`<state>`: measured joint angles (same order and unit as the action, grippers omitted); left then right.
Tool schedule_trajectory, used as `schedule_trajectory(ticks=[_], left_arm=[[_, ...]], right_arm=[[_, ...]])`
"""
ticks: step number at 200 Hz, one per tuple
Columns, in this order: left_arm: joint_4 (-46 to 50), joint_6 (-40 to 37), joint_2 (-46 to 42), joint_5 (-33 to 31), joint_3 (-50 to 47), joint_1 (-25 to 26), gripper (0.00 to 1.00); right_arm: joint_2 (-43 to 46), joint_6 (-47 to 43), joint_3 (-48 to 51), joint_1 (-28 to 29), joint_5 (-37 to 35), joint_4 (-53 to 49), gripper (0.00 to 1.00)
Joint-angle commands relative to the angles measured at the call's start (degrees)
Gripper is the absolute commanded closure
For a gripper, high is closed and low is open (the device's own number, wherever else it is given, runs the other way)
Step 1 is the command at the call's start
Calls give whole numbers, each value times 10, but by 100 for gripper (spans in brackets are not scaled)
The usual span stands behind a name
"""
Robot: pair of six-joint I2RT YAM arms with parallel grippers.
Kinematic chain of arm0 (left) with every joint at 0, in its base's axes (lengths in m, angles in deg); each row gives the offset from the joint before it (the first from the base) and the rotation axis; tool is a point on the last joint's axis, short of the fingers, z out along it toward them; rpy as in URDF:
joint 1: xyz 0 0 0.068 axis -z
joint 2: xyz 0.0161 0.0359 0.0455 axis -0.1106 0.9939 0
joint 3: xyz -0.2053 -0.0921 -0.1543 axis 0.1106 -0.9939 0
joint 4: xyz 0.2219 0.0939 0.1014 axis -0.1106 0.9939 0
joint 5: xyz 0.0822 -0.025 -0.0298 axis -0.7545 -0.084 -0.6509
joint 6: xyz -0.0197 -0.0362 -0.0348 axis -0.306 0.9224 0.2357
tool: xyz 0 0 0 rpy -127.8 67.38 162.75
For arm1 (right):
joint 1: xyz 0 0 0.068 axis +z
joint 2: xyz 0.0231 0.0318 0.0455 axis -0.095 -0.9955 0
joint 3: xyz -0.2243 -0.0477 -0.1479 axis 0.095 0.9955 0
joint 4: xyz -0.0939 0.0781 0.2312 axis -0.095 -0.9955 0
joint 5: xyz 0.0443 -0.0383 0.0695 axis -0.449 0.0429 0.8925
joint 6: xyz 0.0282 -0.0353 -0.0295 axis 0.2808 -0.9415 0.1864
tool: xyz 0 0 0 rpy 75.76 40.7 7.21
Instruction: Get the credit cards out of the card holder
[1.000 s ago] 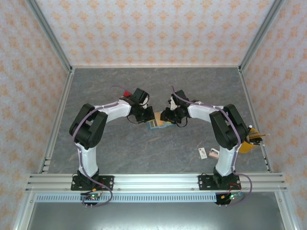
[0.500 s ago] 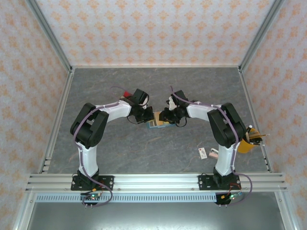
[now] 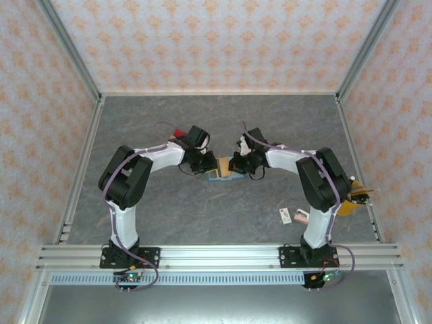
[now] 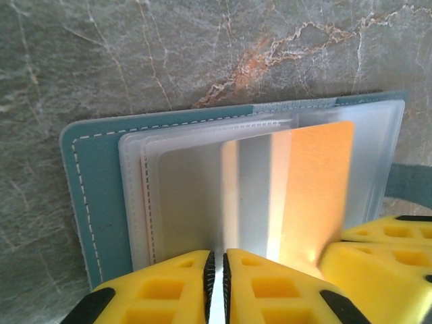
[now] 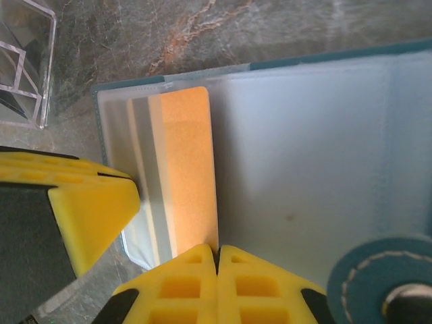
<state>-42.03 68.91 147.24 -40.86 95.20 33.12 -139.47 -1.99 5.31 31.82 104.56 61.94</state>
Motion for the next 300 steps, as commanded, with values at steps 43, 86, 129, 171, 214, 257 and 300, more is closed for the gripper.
schedule_trajectory(ticks=[43, 86, 129, 171, 214, 257, 300], left_arm=[[36, 1, -66, 17, 12, -1, 65], [-36, 33, -130, 78, -11, -12, 48], [-163, 85, -168, 144, -65, -28, 36], [-273, 136, -179, 194, -103, -36, 37], [-327, 158, -187, 219, -117, -40, 57], [-341, 158, -206, 224, -127, -45, 81], [-286, 129, -230, 195, -138, -51, 100]], right_arm=[[130, -17, 60, -33, -22, 13, 100], [193, 3, 75, -33, 58, 63, 100], [216, 60, 86, -41, 152, 148, 100], [214, 98, 92, -49, 194, 196, 100], [208, 109, 94, -51, 205, 207, 100], [195, 111, 91, -51, 197, 201, 100], [193, 78, 78, -51, 150, 129, 75]])
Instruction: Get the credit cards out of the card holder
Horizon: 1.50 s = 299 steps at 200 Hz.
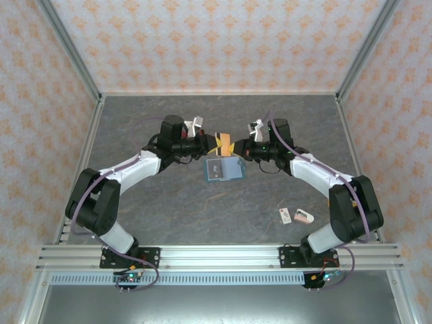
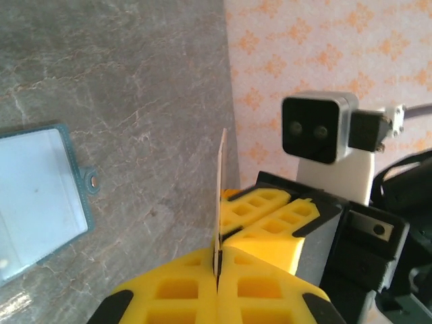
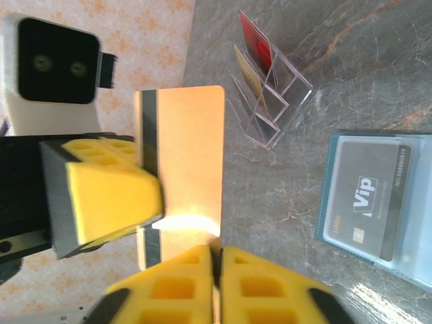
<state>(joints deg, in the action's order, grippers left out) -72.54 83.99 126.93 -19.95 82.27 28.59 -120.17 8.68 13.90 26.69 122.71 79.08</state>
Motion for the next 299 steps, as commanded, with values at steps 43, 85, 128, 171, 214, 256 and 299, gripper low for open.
schedule_trajectory(ticks=[43, 85, 128, 171, 214, 256, 299], left_arm=[[281, -135, -74, -181, 32, -6, 100], [500, -124, -81, -418, 102, -6, 100], [576, -70, -29, -564, 183, -6, 100], [585, -12, 67, -623, 266, -6, 100], [595, 32, 152, -631, 324, -7, 100], [593, 77, 174, -661, 325, -8, 100], [588, 91, 204, -660, 333, -8, 100]], right_arm=[[35, -95, -10, -1, -190, -162, 32], [77, -124, 20, -1, -323, -190, 11], [88, -131, 29, -1, -360, -194, 5], [89, -144, 27, -1, -374, -204, 5], [91, -163, 24, -1, -381, -219, 5], [91, -168, 21, -1, -390, -227, 5], [90, -169, 22, -1, -392, -229, 5]])
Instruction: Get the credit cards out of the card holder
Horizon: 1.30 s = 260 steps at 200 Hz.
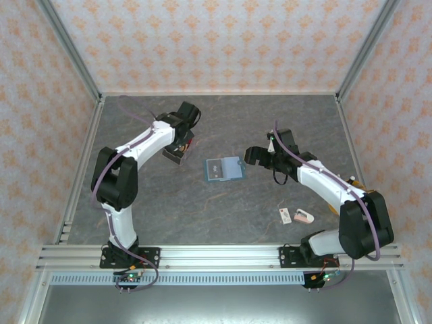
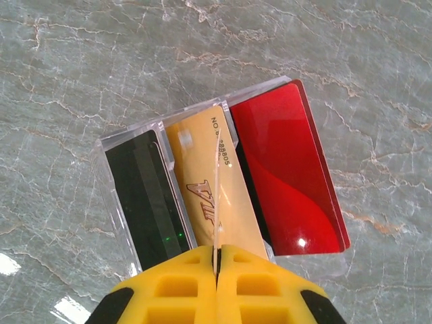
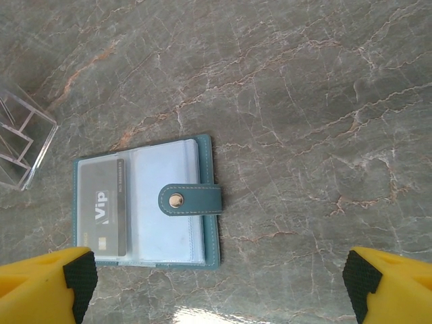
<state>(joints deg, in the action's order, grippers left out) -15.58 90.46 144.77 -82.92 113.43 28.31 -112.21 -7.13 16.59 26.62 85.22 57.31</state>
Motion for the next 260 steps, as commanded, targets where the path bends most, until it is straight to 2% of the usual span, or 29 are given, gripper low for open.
schedule_trajectory(ticks=[1, 46, 56, 76, 95, 146, 171, 205, 235, 260], left_arm=[[19, 26, 27, -30, 21, -5, 100], [20, 52, 35, -31, 24, -6, 97], [17, 58, 31, -34, 21, -6, 94], [8, 59, 25, -34, 14, -7, 78], [6, 52, 25, -25, 17, -7, 72], [-4, 5, 8, 6, 26, -9, 69], [-19, -28, -49, 24, 9, -9, 68], [-42, -70, -123, 47, -43, -9, 49], [-73, -91, -189, 63, -117, -16, 26], [-102, -93, -239, 92, -183, -37, 12]], right_arm=[[10, -11, -5, -1, -17, -11, 5], [4, -11, -6, 0, -16, -12, 5], [4, -10, -7, -1, -14, -12, 5], [2, -10, -8, 0, -11, -12, 5], [2, -10, -8, -1, -11, -13, 5], [-2, -18, -9, 0, -3, -14, 6], [-11, -27, -11, -1, 8, -12, 9], [-23, -28, -16, 15, 9, -4, 12], [-50, -33, -47, 82, -46, -20, 12], [-107, -27, -103, 138, -82, -51, 17]])
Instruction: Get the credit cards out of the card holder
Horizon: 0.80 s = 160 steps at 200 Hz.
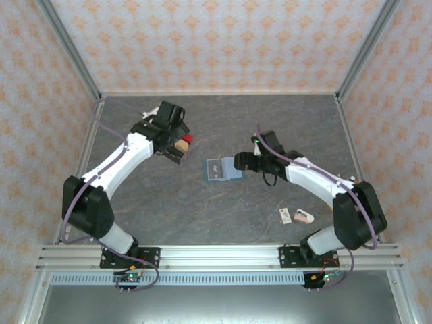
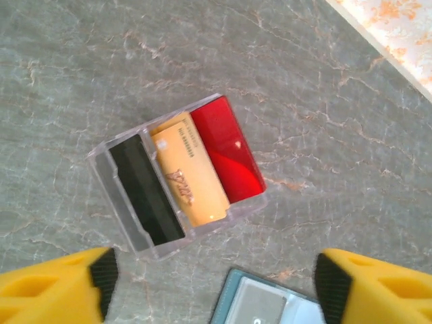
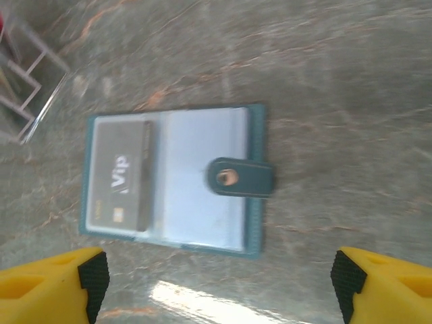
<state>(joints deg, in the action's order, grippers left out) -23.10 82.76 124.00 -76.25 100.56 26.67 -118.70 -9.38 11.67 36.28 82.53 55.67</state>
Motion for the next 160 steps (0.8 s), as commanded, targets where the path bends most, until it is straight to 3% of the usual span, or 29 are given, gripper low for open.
schedule_trajectory(ticks=[1, 20, 79, 160], left_arm=[[-27, -16, -34, 27, -57, -22, 12], [-32, -23, -72, 30, -98, -35, 0], [10, -78, -145, 46, -150, -61, 0], [-49, -149, -92, 214, -179, -57, 0]], right_arm=[[-43, -5, -56, 44, -56, -37, 17], [-93, 2, -96, 74, -68, -56, 23], [-221, 33, -196, 104, -100, -104, 32], [-289, 29, -218, 105, -122, -136, 36]])
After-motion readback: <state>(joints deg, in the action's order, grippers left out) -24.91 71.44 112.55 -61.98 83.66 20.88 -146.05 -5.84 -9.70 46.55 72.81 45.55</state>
